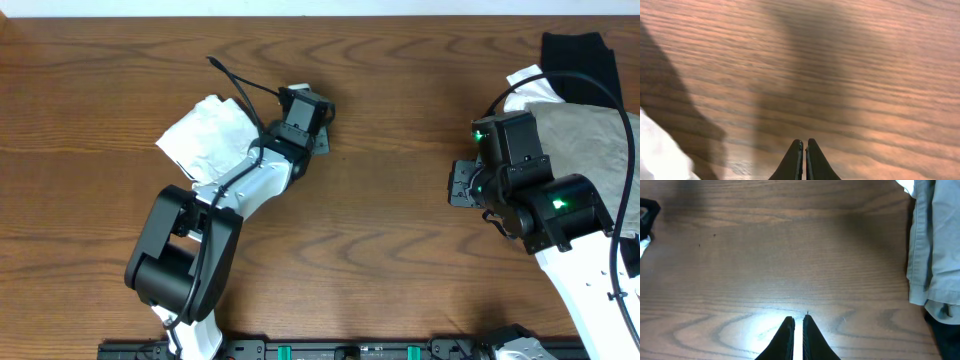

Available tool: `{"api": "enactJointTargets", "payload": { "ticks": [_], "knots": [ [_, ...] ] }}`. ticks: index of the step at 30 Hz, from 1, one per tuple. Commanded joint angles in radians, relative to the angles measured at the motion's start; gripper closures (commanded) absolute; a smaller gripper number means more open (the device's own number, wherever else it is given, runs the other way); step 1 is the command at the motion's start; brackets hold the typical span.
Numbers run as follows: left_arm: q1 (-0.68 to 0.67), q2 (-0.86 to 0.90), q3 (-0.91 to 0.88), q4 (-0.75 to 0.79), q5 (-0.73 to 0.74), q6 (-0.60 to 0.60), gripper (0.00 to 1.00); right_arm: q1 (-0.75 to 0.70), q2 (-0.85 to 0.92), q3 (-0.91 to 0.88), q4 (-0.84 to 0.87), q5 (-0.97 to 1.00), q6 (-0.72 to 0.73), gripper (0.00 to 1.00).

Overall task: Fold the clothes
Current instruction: 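Carry the white bundle leftward with the left gripper and lower it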

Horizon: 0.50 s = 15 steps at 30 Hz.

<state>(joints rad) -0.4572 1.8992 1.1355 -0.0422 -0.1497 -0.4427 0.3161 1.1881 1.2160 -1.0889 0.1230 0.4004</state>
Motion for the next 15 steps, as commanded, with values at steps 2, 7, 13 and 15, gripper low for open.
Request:
{"api": "enactJointTargets", "payload": {
  "ticks": [2, 7, 13, 15],
  "knots": [
    [0.026, 0.048, -0.011, -0.001, -0.039, 0.028, 0.94, -0.008, -0.008, 0.0, -0.004, 0.004, -0.005, 0.93],
    [0.053, 0.069, -0.011, -0.016, -0.054, 0.027, 0.94, -0.008, -0.008, 0.0, -0.004, 0.004, -0.005, 0.93],
    [0.099, 0.077, -0.011, -0.137, -0.121, -0.079, 0.94, -0.008, -0.008, 0.0, -0.004, 0.004, -0.005, 0.93],
    [0.12, 0.077, -0.011, -0.224, -0.158, -0.163, 0.94, -0.008, -0.008, 0.0, -0.003, 0.004, -0.005, 0.93]
  ]
}}
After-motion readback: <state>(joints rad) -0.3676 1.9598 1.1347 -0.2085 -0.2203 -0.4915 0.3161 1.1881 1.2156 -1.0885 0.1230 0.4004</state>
